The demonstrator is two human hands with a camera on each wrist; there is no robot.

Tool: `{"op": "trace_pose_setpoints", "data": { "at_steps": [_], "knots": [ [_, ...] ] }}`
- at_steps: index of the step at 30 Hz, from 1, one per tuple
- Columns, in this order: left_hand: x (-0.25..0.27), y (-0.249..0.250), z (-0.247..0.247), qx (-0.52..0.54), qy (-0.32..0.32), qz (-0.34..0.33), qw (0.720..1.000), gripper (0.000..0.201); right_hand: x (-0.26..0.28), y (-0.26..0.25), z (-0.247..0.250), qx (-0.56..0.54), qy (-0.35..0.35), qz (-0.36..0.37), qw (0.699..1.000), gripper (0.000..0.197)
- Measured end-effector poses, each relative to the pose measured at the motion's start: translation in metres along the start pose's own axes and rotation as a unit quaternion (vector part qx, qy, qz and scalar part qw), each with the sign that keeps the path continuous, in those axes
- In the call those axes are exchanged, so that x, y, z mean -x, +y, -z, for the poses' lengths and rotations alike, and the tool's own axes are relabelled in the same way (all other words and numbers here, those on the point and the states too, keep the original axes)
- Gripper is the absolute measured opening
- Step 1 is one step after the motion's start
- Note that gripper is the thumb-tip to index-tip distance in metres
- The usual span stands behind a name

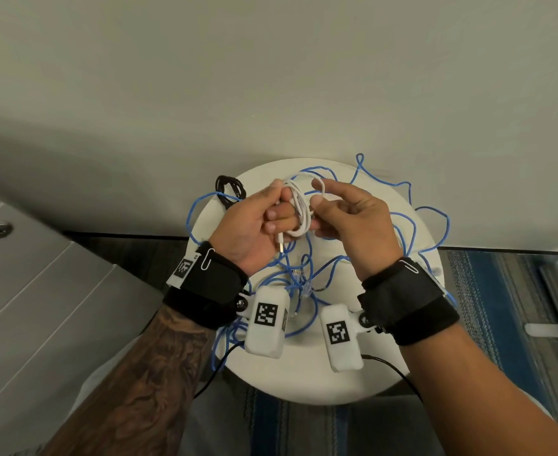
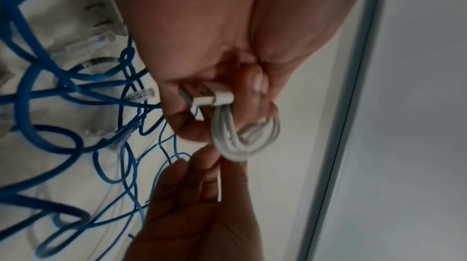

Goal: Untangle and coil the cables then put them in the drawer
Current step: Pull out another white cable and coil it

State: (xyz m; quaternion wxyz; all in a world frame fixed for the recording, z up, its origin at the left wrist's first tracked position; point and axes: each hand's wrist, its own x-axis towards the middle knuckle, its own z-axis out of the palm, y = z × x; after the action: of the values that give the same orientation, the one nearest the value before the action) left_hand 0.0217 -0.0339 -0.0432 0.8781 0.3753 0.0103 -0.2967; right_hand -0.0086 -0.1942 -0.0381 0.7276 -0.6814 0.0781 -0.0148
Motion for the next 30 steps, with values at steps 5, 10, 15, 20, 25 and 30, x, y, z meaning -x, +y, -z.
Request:
{"op": "trace_pose_setpoints", "data": {
  "at_steps": [5,10,15,20,25,30],
  "knots": [
    [0.001,-0.003,-0.002,-0.021,-0.018,0.026,0.999,0.034,0.001,0.003,-0.004,0.023,0.022,0.023,0.999,0.021],
    [0.001,-0.006,-0.008,-0.059,0.01,-0.001,0.998,0.033,0.003,0.002,-0.006,0.066,0.025,0.076,0.995,0.022],
    [-0.003,-0.014,-0.009,-0.177,0.109,-0.085,0.975,0.031,0.007,0.007,-0.01,0.142,-0.039,0.094,0.985,0.042],
    [-0.002,-0.019,-0.016,-0.176,0.051,-0.099,0.978,0.032,0.003,0.004,-0.008,0.125,0.022,0.107,0.986,0.022],
    [0.0,-0.017,-0.016,-0.213,0.01,-0.074,0.974,0.01,-0.003,0.002,0.001,-0.035,-0.004,0.038,0.999,0.016],
    [0.0,-0.018,-0.011,-0.314,0.045,-0.09,0.944,0.023,-0.002,-0.004,0.002,-0.027,-0.025,0.041,0.999,0.009]
  ]
}}
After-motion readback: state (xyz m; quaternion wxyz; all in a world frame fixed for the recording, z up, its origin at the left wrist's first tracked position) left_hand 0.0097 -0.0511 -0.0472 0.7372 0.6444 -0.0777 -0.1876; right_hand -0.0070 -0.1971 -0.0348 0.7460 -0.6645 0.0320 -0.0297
